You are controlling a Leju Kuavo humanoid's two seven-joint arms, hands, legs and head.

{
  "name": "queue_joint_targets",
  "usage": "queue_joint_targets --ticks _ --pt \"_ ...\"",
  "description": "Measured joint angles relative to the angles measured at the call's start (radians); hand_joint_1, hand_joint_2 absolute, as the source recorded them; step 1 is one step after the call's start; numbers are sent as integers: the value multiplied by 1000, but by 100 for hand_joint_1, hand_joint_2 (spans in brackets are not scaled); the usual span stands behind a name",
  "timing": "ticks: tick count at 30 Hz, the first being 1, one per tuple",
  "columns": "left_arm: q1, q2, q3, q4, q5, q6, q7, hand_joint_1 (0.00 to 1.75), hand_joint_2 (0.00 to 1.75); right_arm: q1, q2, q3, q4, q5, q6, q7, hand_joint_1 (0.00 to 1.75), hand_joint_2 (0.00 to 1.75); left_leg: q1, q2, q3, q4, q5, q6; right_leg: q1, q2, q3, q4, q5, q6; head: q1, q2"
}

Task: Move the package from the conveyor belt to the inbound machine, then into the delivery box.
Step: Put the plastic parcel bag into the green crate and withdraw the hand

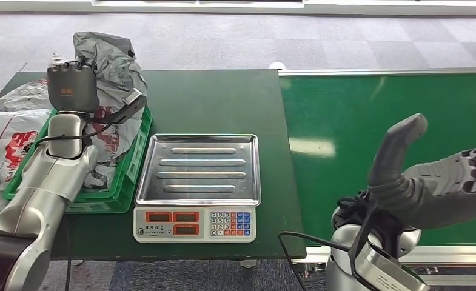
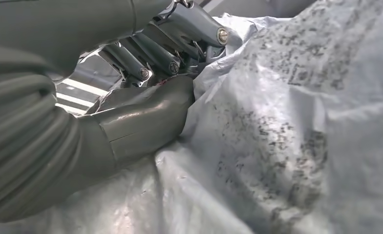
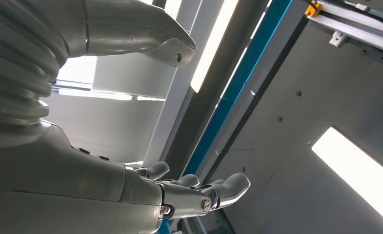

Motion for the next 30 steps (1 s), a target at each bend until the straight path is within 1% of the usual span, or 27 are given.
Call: queue_joint_targets --ticks 3,4,9,11,14,17,19,21,23,24,25,28,29,30 --pt "-2 4 32 38 -3 -24 29 26 175 0 0 -1 -1 2 0 0 0 175 0 0 0 0 0 0 0 0 0 0 0 0 0 0" --pt "-2 5 41 49 -5 -37 43 0 175 0 0 -1 -1 3 0 0 0 175 0 0 0 0 0 0 0 0 0 0 0 0 0 0" --pt "-2 13 65 88 -8 -69 163 0 175 0 0 -1 -1 3 0 0 0 175 0 0 0 0 0 0 0 0 0 0 0 0 0 0" --pt "-2 15 75 96 -8 -69 182 0 175 0 0 -1 -1 3 0 0 0 175 0 0 0 0 0 0 0 0 0 0 0 0 0 0" --pt "-2 18 81 106 -8 -68 186 0 175 0 0 -1 -1 3 0 0 0 175 0 -1 -1 0 0 0 0 0 0 0 0 0 0 0" --pt "4 22 93 107 -8 -38 211 0 175 0 0 -1 -1 1 0 0 0 175 0 0 -1 0 0 0 0 0 0 0 0 0 0 0" --pt "28 25 125 72 -6 -4 228 0 87 0 0 -1 0 -4 0 0 0 175 0 0 -1 0 0 0 0 0 0 0 0 0 0 0" --pt "78 25 190 -26 4 10 201 0 0 0 0 -1 3 -13 0 0 0 175 0 1 -1 0 0 0 0 2 -1 0 0 0 0 0" --pt "134 15 292 -156 35 15 114 0 0 0 0 -1 7 -18 0 0 0 175 0 2 -1 0 0 -1 0 3 -3 0 0 0 0 0" --pt "155 4 354 -216 63 17 37 0 0 0 0 -1 10 -20 0 0 0 175 0 3 -2 0 0 -1 0 4 -3 0 0 0 0 0" --pt "168 -12 424 -272 101 18 -64 0 0 0 0 -1 12 -22 0 0 0 175 0 3 -3 0 0 -1 0 4 -4 0 0 0 0 0" --pt "168 -96 684 -409 228 19 -457 0 0 0 0 -1 21 -27 0 0 0 175 1 3 -4 0 0 -1 0 4 -5 0 0 0 0 0" --pt "163 -123 770 -444 255 19 -556 0 0 0 0 -1 23 -28 0 0 0 175 0 3 -4 0 0 -1 0 4 -5 0 0 -1 0 0" --pt "159 -145 841 -472 270 20 -609 0 0 0 0 -1 26 -28 0 0 0 175 0 4 -4 0 0 -1 0 4 -5 0 0 -1 0 0"
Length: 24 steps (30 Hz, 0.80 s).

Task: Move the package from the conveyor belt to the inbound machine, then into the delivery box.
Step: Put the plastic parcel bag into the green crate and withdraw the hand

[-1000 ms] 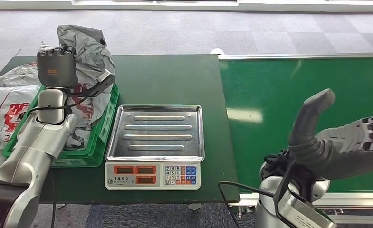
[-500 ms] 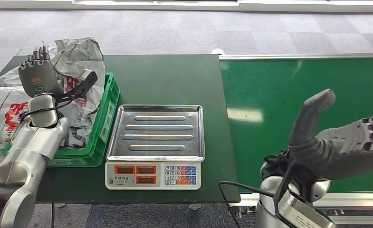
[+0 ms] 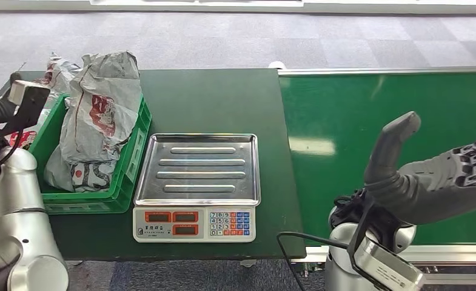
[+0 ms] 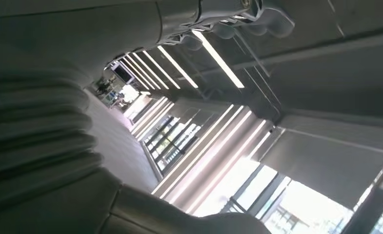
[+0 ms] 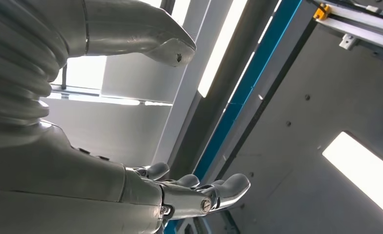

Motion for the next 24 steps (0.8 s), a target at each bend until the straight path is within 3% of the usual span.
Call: queue_joint_targets --ticks 3,5,7,9,12,17,18,20,22,24 --pt "-4 -50 144 -60 18 0 -18 0 0 0 0 0 5 0 0 0 0 175 0 0 0 0 0 0 0 0 0 0 0 0 0 0" --pt "-18 -78 216 -77 82 0 -86 0 87 0 0 0 7 0 0 0 0 175 0 -1 0 0 0 0 1 -1 0 0 0 0 0 0" --pt "-39 -106 285 -81 245 0 -221 0 175 1 0 0 11 -1 0 0 0 175 0 -3 -1 0 1 -1 1 -4 1 0 0 0 0 0" --pt "-38 -132 309 -102 467 0 -299 0 175 1 0 0 14 -2 0 0 0 175 0 -4 0 0 1 -1 0 -4 1 0 0 0 0 0" --pt "1 -167 242 -175 770 -1 -316 0 175 2 0 0 20 -7 0 0 0 175 0 -4 0 0 1 -1 0 -3 0 0 0 -1 0 0" --pt "40 -186 156 -240 901 -6 -319 0 175 2 0 -1 25 -22 0 0 0 175 0 -4 -1 0 1 -1 0 -4 0 0 0 0 0 0" --pt "64 -192 93 -274 938 -27 -307 0 175 3 0 -1 28 -32 0 0 0 175 0 -5 -1 0 1 -1 0 -5 1 0 0 0 0 0" --pt "143 -210 -133 -389 1016 -114 -257 0 175 7 0 -1 39 -68 1 0 0 175 -1 -5 -1 0 1 -1 0 -6 1 0 0 0 0 0" --pt "216 -218 -317 -481 1057 -265 -211 0 175 13 -4 11 63 -133 22 6 0 175 -1 -5 -1 0 0 0 -1 -5 1 0 0 0 0 0" --pt "273 -215 -421 -533 1093 -462 -216 0 175 27 -18 50 97 -248 92 23 0 175 -1 -5 0 0 0 0 -1 -5 2 0 0 0 0 0"
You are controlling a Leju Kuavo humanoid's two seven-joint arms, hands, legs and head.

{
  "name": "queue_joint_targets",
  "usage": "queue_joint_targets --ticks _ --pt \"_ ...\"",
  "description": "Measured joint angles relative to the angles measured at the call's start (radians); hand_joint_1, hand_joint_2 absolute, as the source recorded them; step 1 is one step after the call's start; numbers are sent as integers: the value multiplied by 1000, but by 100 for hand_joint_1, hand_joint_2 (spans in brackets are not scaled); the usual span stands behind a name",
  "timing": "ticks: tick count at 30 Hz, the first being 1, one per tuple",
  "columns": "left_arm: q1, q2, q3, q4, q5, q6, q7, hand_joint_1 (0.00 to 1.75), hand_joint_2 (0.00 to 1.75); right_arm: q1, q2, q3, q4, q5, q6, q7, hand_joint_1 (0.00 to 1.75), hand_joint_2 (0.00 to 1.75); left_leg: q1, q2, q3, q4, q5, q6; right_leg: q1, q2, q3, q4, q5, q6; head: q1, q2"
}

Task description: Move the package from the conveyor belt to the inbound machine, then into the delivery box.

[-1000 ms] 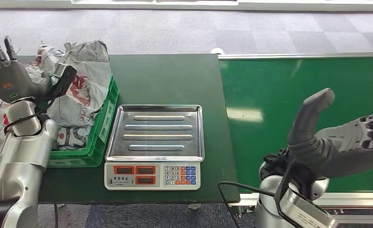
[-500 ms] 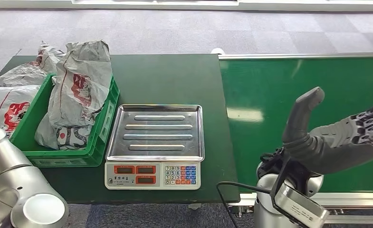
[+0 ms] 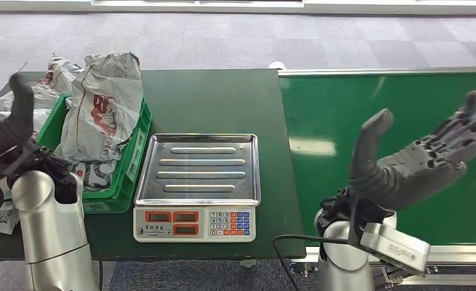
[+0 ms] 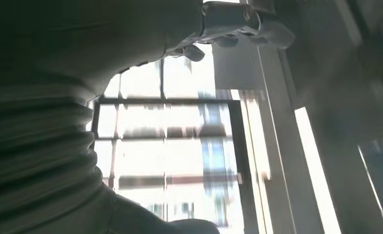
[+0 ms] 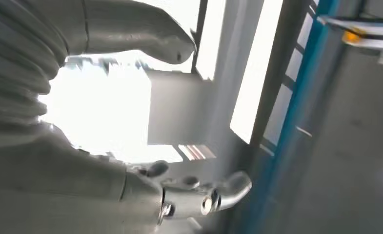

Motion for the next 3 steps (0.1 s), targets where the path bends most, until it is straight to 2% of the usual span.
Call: queue_joint_targets --ticks 2,3 --pt "65 3 -106 -45 25 -201 -38 0 175 22 -19 46 25 -126 128 8 0 175 0 -1 -1 0 0 0 0 -1 -1 0 0 0 0 0" --pt "81 3 -131 -55 31 -246 -50 0 175 28 -24 56 30 -154 164 7 0 175 0 -1 -1 0 0 0 0 -1 -1 0 0 0 0 0"
